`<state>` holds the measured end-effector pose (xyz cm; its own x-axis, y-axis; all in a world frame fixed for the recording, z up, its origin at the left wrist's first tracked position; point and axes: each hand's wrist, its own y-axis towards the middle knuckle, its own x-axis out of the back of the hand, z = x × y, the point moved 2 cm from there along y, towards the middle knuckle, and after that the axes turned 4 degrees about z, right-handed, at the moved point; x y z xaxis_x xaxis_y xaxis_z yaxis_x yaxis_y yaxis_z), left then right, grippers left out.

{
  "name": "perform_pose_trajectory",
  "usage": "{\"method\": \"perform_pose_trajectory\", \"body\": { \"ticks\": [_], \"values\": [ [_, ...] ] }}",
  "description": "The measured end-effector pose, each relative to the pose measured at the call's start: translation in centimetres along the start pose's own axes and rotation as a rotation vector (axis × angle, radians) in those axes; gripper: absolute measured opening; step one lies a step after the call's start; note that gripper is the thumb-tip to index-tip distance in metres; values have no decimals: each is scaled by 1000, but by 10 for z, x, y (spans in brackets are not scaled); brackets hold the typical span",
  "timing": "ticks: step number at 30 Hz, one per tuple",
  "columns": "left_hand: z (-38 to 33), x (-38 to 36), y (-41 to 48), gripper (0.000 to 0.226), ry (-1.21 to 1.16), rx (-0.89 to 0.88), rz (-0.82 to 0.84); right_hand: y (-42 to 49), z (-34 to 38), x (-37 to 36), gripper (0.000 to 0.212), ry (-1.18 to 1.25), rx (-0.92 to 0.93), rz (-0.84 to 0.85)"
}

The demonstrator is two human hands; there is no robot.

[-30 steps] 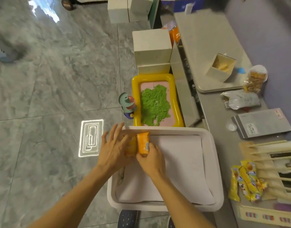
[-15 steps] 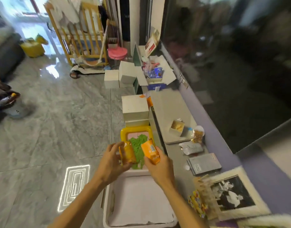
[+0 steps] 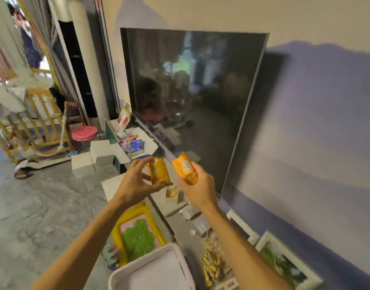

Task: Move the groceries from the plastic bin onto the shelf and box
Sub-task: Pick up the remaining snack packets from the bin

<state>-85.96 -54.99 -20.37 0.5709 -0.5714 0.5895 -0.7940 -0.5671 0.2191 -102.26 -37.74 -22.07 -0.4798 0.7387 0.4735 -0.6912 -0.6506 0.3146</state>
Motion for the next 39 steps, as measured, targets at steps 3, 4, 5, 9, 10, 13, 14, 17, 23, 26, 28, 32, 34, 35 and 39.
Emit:
{"method": "perform_pose_trajectory", "body": {
  "ticks": [3,4,5,9,10,13,14,17,23,26,28,32,34,35,39],
  "values": [
    [-39,-19,15,104,18,-111,96,-17,10,39,37,-26,-26,-125],
    [-52,-30,18,102,23,-143,126,-26,9,53,35,-27,-40,-164],
    [-65,-44,20,100,20,-181,157,-37,7,69,35,-36,-59,-210],
    [-112,-110,11,100,-13,-316,300,-97,-5,138,46,-141,-169,-389],
    [-125,-128,6,104,-36,-348,342,-116,-9,155,44,-163,-193,-432],
    [-165,-185,-16,112,-93,-430,471,-176,-23,209,35,-210,-258,-540],
    [-180,-205,-25,109,-101,-456,514,-197,-26,227,30,-225,-276,-575],
    [-224,-263,-60,104,-143,-511,629,-261,-33,277,21,-278,-331,-685],
    [-296,-372,-145,103,-173,-583,800,-381,-66,359,22,-346,-478,-814],
    [-317,-424,-187,102,-147,-584,860,-436,-88,392,23,-385,-552,-854],
    [-324,-460,-209,98,-120,-578,884,-468,-111,410,27,-380,-610,-860],
    [-328,-527,-241,97,-57,-507,921,-515,-168,443,28,-337,-689,-821],
    [-323,-561,-252,98,-21,-464,961,-533,-201,453,23,-321,-744,-808],
    [-317,-579,-257,99,0,-441,982,-543,-221,454,23,-314,-772,-803],
    [-295,-644,-291,99,38,-418,1090,-577,-291,435,31,-262,-849,-776]
  ]
}}
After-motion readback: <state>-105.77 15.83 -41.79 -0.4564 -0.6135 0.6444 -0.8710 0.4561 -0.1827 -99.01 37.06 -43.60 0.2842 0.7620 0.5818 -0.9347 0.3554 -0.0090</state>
